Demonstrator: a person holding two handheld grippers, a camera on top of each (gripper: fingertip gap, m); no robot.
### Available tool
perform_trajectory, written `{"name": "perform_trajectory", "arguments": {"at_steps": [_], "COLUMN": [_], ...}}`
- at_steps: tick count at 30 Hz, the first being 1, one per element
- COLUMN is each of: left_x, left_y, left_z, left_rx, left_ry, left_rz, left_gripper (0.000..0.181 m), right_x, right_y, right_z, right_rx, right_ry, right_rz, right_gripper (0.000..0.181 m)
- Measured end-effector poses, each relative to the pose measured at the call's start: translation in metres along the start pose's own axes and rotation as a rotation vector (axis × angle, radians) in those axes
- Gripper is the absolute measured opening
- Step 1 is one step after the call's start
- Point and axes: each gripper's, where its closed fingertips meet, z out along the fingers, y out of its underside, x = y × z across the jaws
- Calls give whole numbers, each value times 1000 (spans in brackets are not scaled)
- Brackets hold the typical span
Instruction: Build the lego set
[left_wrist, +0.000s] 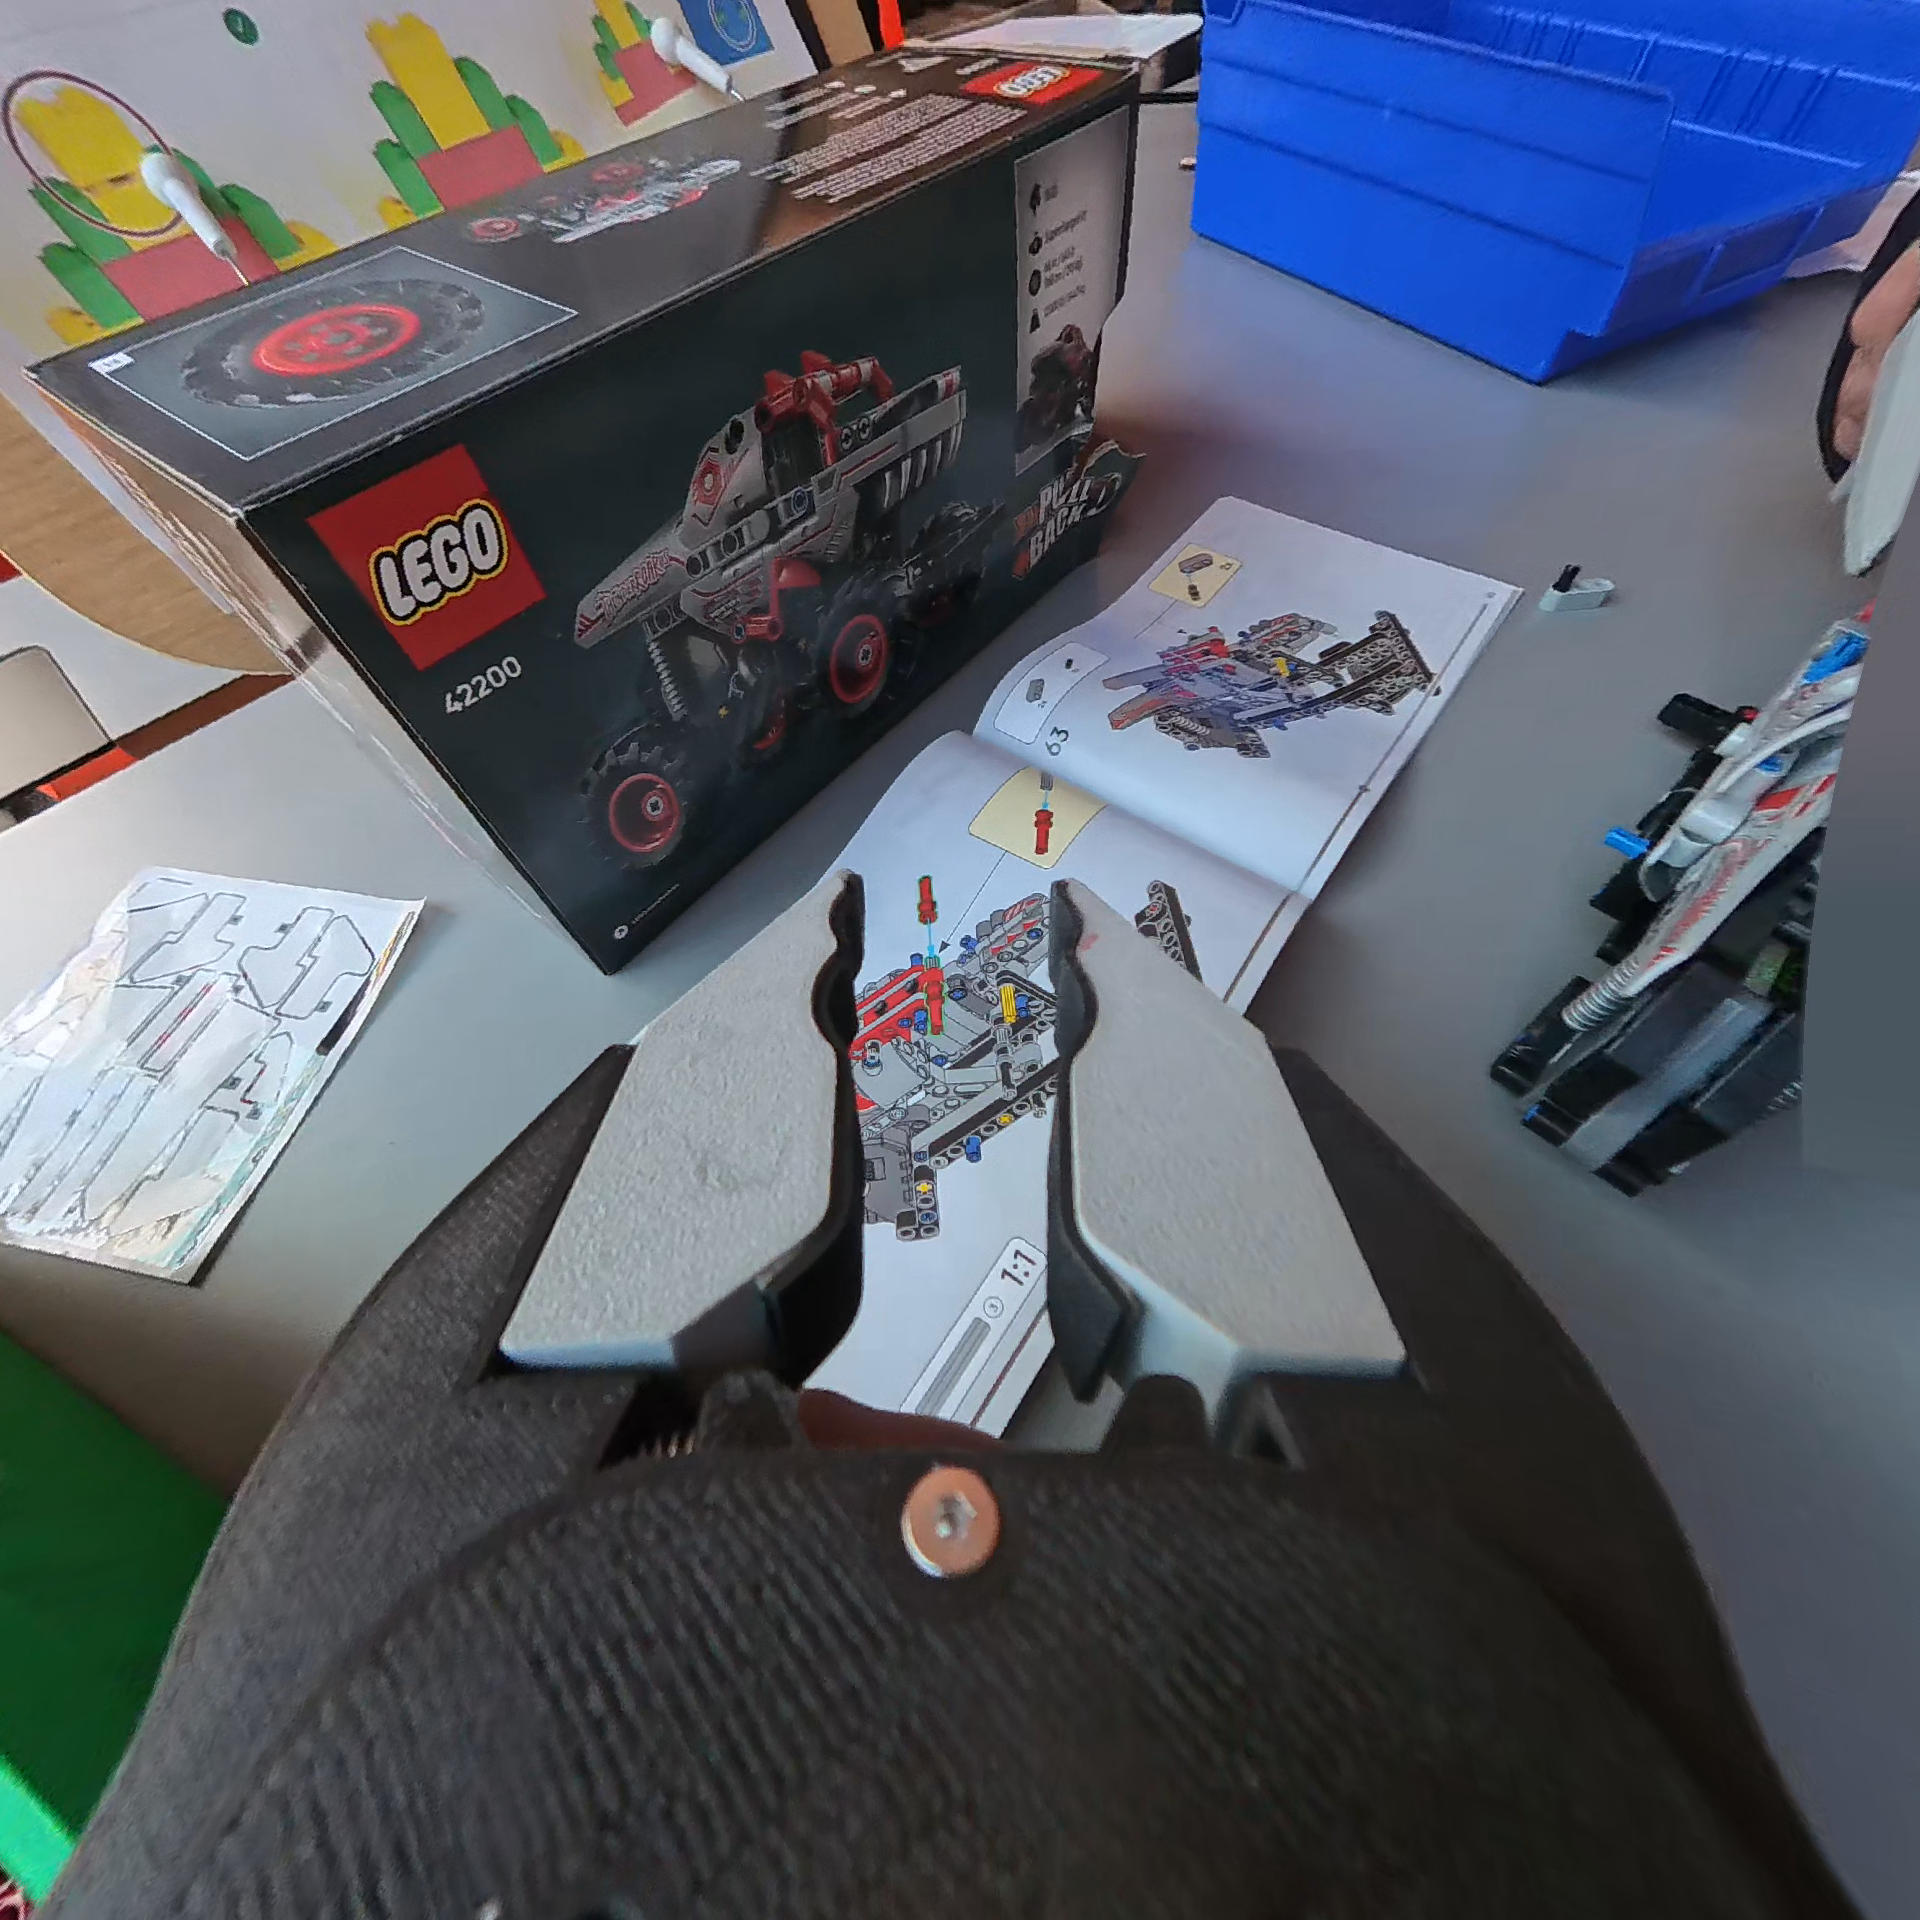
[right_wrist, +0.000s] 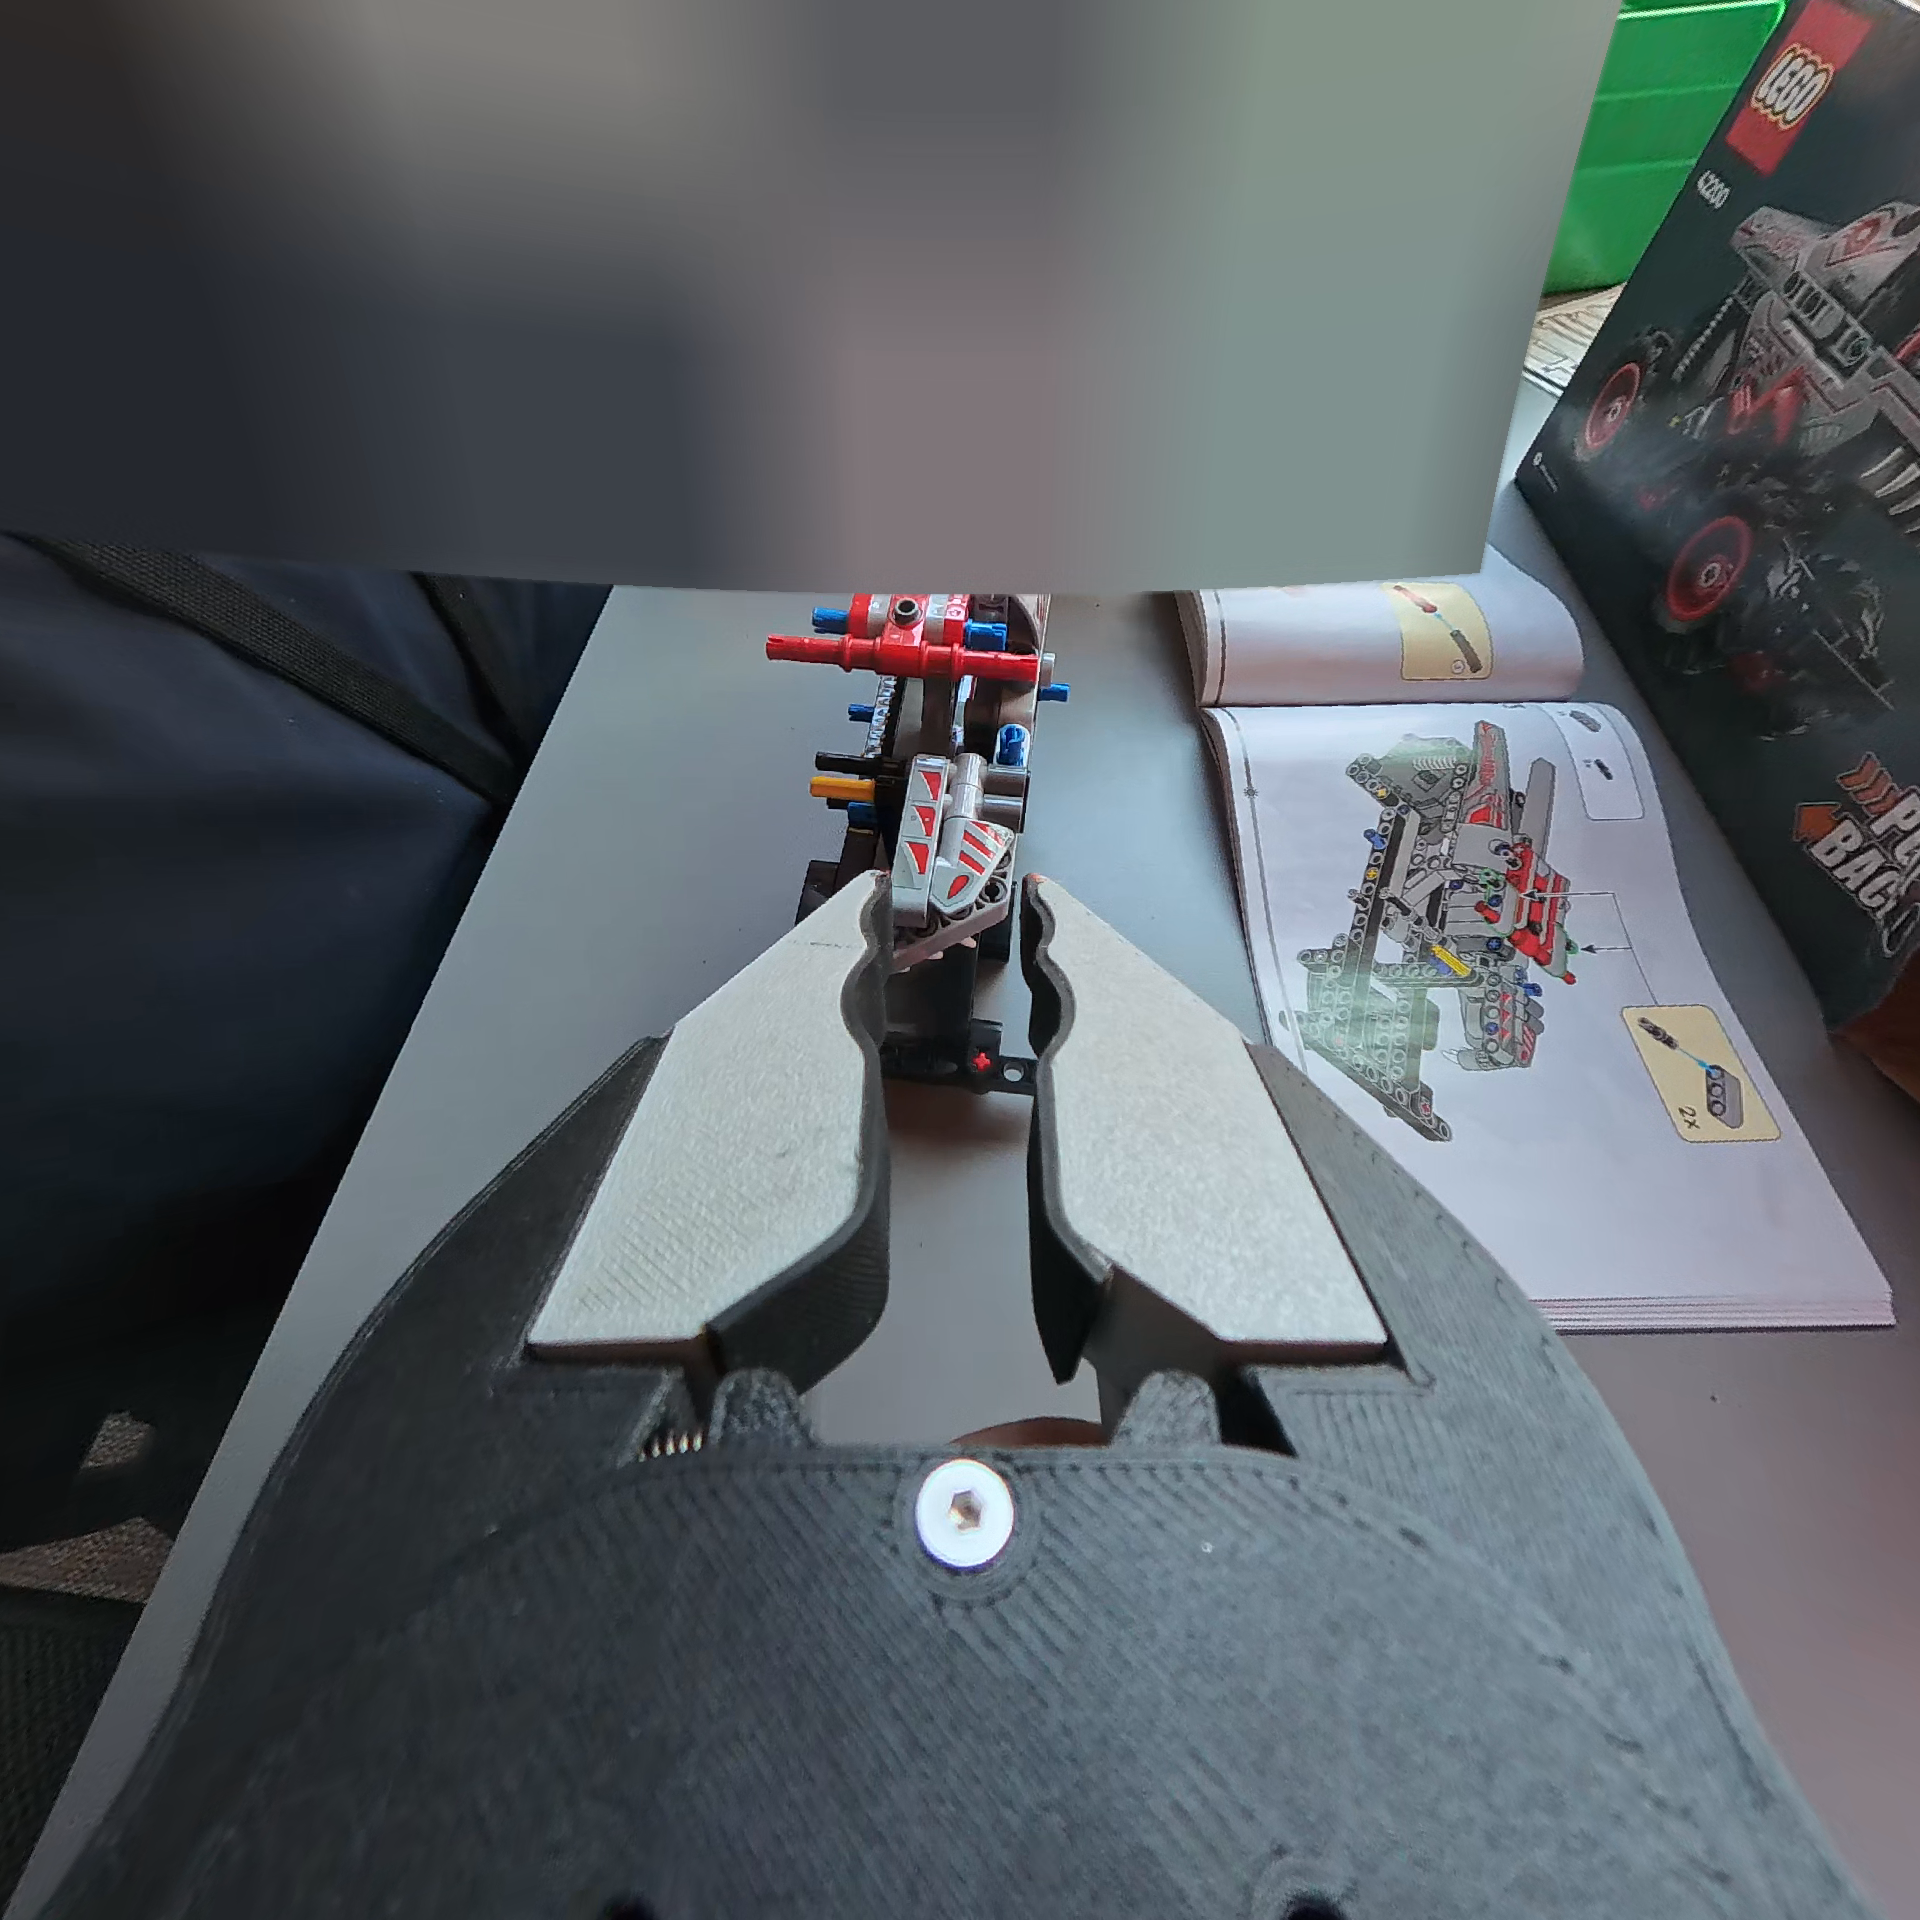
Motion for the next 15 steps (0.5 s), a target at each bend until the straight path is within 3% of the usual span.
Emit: {"name": "perform_trajectory", "arguments": {"at_steps": [10,12,15], "left_x": [2,14,54], "left_y": [-2,-6,-13], "left_z": [-1,-2,-12], "left_rx": [9,31,73], "left_ry": [7,83,328], "left_rz": [7,7,-6], "left_gripper": [33,34,38], "right_x": [-1,-3,-7], "right_y": [1,2,3], "right_z": [2,4,6], "right_rx": [-6,-12,-22], "right_ry": [-5,-15,-29], "right_rz": [2,4,-2], "right_gripper": [21,21,21]}}
